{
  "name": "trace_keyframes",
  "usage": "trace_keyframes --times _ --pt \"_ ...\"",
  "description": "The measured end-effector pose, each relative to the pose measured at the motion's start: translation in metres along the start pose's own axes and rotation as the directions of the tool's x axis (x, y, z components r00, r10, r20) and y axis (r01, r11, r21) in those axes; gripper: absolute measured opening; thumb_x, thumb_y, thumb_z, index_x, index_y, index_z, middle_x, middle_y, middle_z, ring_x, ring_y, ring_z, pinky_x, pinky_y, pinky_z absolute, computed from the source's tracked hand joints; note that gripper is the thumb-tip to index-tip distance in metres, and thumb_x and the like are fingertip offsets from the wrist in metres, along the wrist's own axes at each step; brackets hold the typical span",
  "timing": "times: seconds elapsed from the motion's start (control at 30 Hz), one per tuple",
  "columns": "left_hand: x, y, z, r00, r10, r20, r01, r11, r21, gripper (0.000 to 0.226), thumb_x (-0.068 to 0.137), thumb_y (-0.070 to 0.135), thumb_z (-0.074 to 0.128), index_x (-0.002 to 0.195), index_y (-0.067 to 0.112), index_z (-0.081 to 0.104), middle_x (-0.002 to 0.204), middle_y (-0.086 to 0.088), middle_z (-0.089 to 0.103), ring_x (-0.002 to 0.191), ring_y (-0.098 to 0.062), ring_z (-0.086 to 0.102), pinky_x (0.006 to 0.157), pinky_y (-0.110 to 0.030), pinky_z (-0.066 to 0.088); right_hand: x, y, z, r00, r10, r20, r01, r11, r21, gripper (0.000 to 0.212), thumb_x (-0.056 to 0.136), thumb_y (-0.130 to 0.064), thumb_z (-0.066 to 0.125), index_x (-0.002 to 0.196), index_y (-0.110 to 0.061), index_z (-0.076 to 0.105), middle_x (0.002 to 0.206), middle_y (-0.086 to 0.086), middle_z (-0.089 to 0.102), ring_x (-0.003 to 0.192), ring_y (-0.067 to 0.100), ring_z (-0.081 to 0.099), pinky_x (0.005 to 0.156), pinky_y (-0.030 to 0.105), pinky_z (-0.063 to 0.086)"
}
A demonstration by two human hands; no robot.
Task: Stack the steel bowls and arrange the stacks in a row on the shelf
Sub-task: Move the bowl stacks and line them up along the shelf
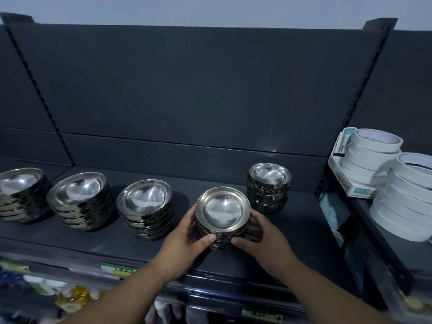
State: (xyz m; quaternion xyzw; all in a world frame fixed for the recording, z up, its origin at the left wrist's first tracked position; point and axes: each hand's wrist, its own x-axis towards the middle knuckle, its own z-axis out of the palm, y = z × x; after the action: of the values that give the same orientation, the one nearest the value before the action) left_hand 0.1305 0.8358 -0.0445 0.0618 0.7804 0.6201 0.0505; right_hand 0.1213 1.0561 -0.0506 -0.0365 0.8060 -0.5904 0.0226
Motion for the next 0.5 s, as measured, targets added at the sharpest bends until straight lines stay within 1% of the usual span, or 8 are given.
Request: trace_keyframes --times 0.07,0.1,0.17,0.2,0.23,0.3,0.37,0.5 --pt "0.000 0.000 -0.002 1.000 -0.002 0.012 0.002 1.000 -0.008 0.085 0.081 0.016 0.075 0.149 0.025 0.024 0.137 0.011 0.052 0.121 0.011 0.049 0.096 -0.008 0.041 0.000 0.000 -0.001 1.000 -0.003 -0.009 0.003 1.000 -0.003 0.088 0.059 -0.032 0.091 0.137 -0.032 0.050 0.130 -0.014 0.061 0.115 0.005 0.062 0.100 0.036 0.052" --pt "-0.001 0.001 -0.004 1.000 -0.002 0.007 0.002 1.000 -0.002 0.095 0.076 0.026 0.080 0.150 0.027 0.021 0.137 0.016 0.051 0.124 0.008 0.049 0.102 -0.014 0.041 0.000 0.000 -0.002 1.000 -0.004 -0.012 0.004 1.000 -0.007 0.088 0.060 -0.029 0.091 0.137 -0.032 0.049 0.130 -0.013 0.061 0.114 0.005 0.062 0.100 0.036 0.052" --pt "0.000 0.005 -0.005 1.000 -0.019 -0.012 0.019 1.000 0.003 0.114 0.061 0.043 0.085 0.150 0.033 0.016 0.131 0.030 0.047 0.125 0.005 0.048 0.109 -0.025 0.038 0.000 -0.001 -0.003 1.000 -0.003 -0.008 0.003 1.000 -0.014 0.094 0.055 -0.035 0.092 0.138 -0.035 0.048 0.131 -0.013 0.060 0.115 0.005 0.061 0.100 0.035 0.052" --pt "0.001 0.007 -0.005 1.000 -0.024 -0.019 0.024 1.000 0.000 0.116 0.060 0.042 0.087 0.149 0.035 0.014 0.127 0.035 0.045 0.121 0.007 0.049 0.109 -0.025 0.038 0.000 -0.002 -0.004 1.000 -0.003 -0.003 0.003 1.000 -0.020 0.097 0.053 -0.039 0.091 0.139 -0.036 0.047 0.132 -0.014 0.060 0.115 0.004 0.061 0.100 0.034 0.052" --pt "0.003 0.010 -0.004 1.000 -0.020 -0.020 0.020 1.000 0.005 0.113 0.063 0.036 0.087 0.148 0.038 0.013 0.124 0.036 0.044 0.116 0.011 0.050 0.105 -0.020 0.040 0.001 -0.004 -0.004 1.000 -0.002 0.002 0.002 1.000 -0.024 0.096 0.053 -0.038 0.091 0.139 -0.035 0.047 0.132 -0.013 0.060 0.115 0.004 0.061 0.100 0.034 0.052" --pt "0.004 0.016 -0.002 1.000 -0.011 -0.017 0.012 1.000 0.018 0.104 0.069 0.024 0.083 0.147 0.038 0.016 0.123 0.033 0.046 0.107 0.014 0.051 0.098 -0.015 0.042 0.002 -0.006 -0.004 1.000 -0.002 0.005 0.003 1.000 -0.025 0.090 0.059 -0.028 0.092 0.138 -0.031 0.049 0.131 -0.011 0.061 0.113 0.003 0.062 0.099 0.033 0.053" --pt "0.005 0.019 -0.002 1.000 -0.018 -0.015 0.018 0.999 0.027 0.101 0.071 0.021 0.082 0.148 0.035 0.019 0.124 0.030 0.048 0.106 0.014 0.051 0.096 -0.015 0.042 0.001 -0.008 -0.004 1.000 0.000 0.000 0.000 1.000 -0.027 0.086 0.062 -0.022 0.091 0.137 -0.029 0.050 0.128 -0.012 0.063 0.111 0.002 0.063 0.097 0.029 0.053" --pt "0.005 0.024 -0.008 0.999 -0.042 0.016 0.041 0.996 0.079 0.096 0.075 0.015 0.079 0.149 0.028 0.020 0.125 0.022 0.052 0.103 0.021 0.051 0.083 -0.002 0.042 -0.002 -0.009 -0.004 1.000 0.002 -0.003 -0.002 0.999 -0.032 0.082 0.063 -0.022 0.090 0.135 -0.030 0.051 0.125 -0.012 0.064 0.105 0.002 0.064 0.092 0.024 0.054"
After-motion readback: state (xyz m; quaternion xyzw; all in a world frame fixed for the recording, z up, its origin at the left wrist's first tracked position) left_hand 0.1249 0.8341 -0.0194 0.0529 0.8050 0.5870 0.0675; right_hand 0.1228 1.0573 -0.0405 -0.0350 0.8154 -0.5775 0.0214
